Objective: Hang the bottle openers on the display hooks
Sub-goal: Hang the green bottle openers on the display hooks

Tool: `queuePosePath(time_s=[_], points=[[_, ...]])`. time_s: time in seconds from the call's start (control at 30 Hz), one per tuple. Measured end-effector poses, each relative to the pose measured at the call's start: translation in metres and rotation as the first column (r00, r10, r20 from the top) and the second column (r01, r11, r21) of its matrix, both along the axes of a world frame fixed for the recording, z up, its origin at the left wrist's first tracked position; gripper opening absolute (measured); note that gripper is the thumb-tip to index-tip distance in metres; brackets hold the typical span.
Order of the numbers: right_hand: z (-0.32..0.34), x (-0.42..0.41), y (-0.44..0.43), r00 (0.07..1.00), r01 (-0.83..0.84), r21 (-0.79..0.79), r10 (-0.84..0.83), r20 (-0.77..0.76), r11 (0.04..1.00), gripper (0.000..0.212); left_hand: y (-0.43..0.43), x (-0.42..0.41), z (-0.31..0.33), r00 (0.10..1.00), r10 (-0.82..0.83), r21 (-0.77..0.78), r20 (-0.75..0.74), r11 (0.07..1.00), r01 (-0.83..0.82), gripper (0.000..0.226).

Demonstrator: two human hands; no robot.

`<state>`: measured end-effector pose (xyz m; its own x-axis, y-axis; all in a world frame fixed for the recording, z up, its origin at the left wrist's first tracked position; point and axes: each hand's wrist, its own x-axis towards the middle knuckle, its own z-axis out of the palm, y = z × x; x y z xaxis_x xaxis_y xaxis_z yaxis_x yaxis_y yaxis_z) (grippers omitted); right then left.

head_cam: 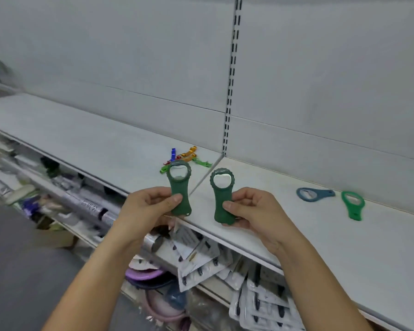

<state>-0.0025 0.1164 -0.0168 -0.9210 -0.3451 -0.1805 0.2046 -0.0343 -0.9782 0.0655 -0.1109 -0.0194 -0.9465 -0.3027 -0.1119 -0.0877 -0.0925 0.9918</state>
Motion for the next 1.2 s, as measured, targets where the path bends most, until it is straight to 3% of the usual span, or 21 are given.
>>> queuePosePath(time_s=[0.13, 0.47, 0.77, 0.9, 1.2], points=[[-0.007, 0.011, -0.085, 0.997, -0.069, 0.055, 0.072, -0.039, 0.996, 0.017, -0.069, 0.04, -0.011, 0.992, 0.123, 0.054, -0.017, 0.991, -0.121, 0.027], [-0.025, 0.073, -0.361, 0.925, -0.366, 0.104, 0.374, -0.071, 0.925, 0.016, -0.3, 0.154, -0.041, 0.888, 0.46, -0.004, -0.005, 0.888, -0.46, 0.014], [-0.046, 0.13, -0.561, 0.787, -0.61, 0.103, 0.616, -0.034, 0.785, 0.013, -0.45, 0.245, -0.063, 0.66, 0.751, 0.054, -0.008, 0.66, -0.75, 0.019], [-0.056, 0.139, -0.643, 0.724, -0.685, 0.094, 0.69, -0.018, 0.722, 0.018, -0.509, 0.26, -0.071, 0.579, 0.815, 0.074, 0.005, 0.577, -0.813, 0.018], [-0.059, 0.101, -0.847, 0.705, -0.709, -0.001, 0.709, -0.013, 0.705, 0.024, -0.688, 0.237, -0.06, 0.459, 0.888, 0.012, -0.011, 0.459, -0.888, 0.023]])
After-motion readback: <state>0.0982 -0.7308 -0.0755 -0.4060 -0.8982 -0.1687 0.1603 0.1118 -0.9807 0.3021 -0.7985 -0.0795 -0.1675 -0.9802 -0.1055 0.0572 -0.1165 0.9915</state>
